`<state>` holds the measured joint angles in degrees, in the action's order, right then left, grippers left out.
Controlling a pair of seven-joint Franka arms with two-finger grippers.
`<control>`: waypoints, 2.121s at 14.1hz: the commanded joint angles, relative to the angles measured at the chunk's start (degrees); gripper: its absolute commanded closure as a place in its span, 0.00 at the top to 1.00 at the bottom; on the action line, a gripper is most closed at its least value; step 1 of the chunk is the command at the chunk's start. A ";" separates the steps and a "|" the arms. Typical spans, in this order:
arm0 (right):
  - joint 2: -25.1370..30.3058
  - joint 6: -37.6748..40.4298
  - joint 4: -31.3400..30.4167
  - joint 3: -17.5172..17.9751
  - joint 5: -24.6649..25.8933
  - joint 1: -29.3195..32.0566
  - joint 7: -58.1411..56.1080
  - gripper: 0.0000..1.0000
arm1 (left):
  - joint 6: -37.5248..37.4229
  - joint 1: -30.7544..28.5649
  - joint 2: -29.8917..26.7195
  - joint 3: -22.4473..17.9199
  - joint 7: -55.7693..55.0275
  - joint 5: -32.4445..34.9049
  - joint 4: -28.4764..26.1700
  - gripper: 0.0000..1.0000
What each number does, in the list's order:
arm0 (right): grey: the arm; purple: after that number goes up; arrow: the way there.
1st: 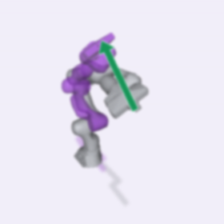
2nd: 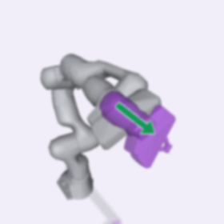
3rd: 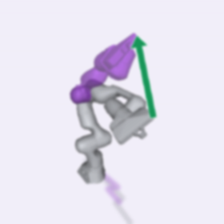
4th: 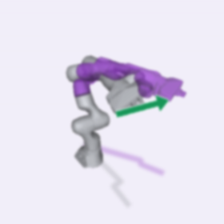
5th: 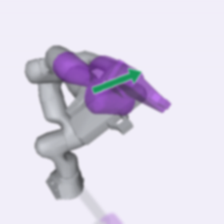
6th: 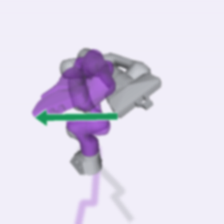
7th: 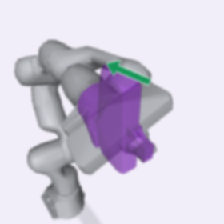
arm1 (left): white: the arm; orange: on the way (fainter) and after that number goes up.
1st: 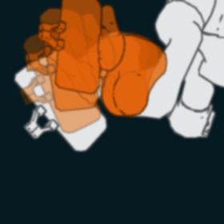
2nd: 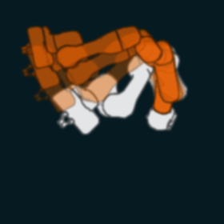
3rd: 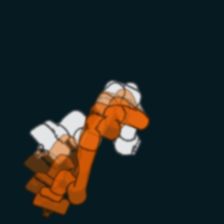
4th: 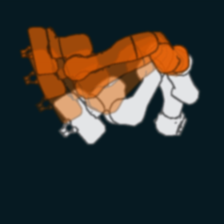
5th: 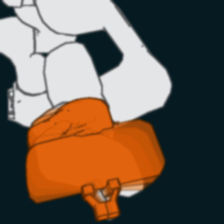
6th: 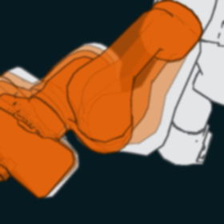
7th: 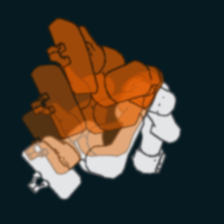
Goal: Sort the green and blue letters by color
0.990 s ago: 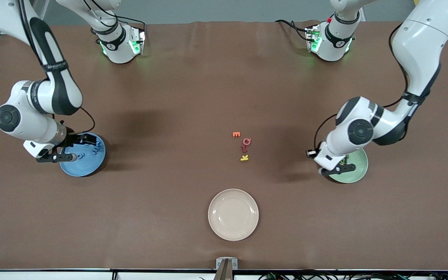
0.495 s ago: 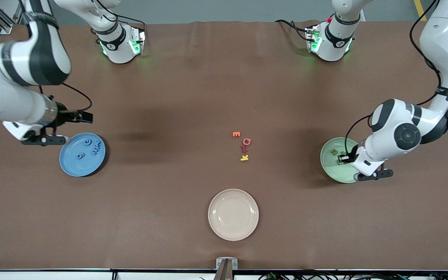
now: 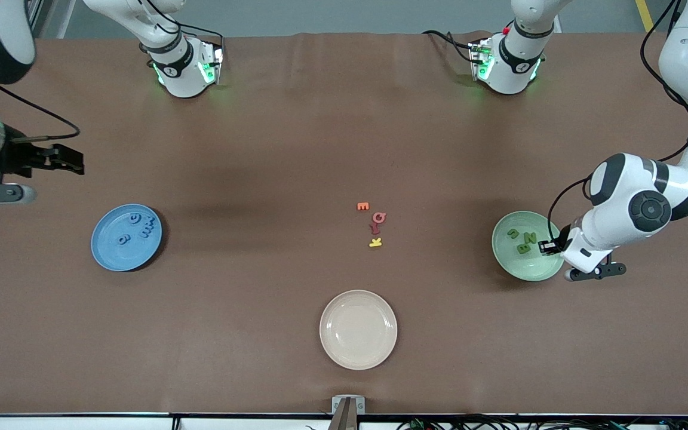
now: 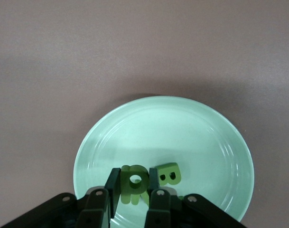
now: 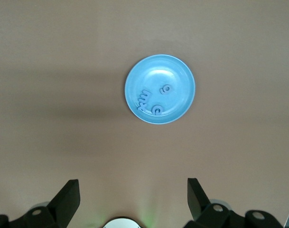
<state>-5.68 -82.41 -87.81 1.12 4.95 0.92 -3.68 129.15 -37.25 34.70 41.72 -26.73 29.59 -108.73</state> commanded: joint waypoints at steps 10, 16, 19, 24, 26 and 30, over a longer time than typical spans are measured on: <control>-2.23 5.15 8.54 0.55 -3.18 3.65 -0.37 1.00 | 0.49 0.86 6.16 -0.59 0.27 6.87 3.34 0.21; -1.70 7.96 8.10 0.55 -3.54 3.92 -1.33 1.00 | 0.23 0.77 5.73 -0.50 0.45 6.88 3.26 0.50; -0.65 9.37 7.83 0.46 -3.63 4.09 -1.33 1.00 | 0.05 0.77 5.64 -0.42 0.27 6.88 3.34 0.51; 4.10 8.32 3.70 -5.32 -3.54 -1.42 -1.33 1.00 | 0.14 0.42 5.55 -0.42 0.71 6.88 3.34 0.59; 5.59 8.06 2.48 -5.43 -3.63 -1.45 -1.42 1.00 | 0.05 0.51 5.55 -0.42 0.80 6.79 3.43 0.65; 9.37 6.47 -1.21 -5.08 -3.63 -1.45 -1.33 1.00 | 0.14 0.94 3.63 -1.81 10.51 -0.72 3.26 0.88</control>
<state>0.02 -74.40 -84.95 -3.35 2.11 0.17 -4.58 129.39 -36.91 40.51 41.47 -22.61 33.75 -105.19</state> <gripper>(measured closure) 0.000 0.154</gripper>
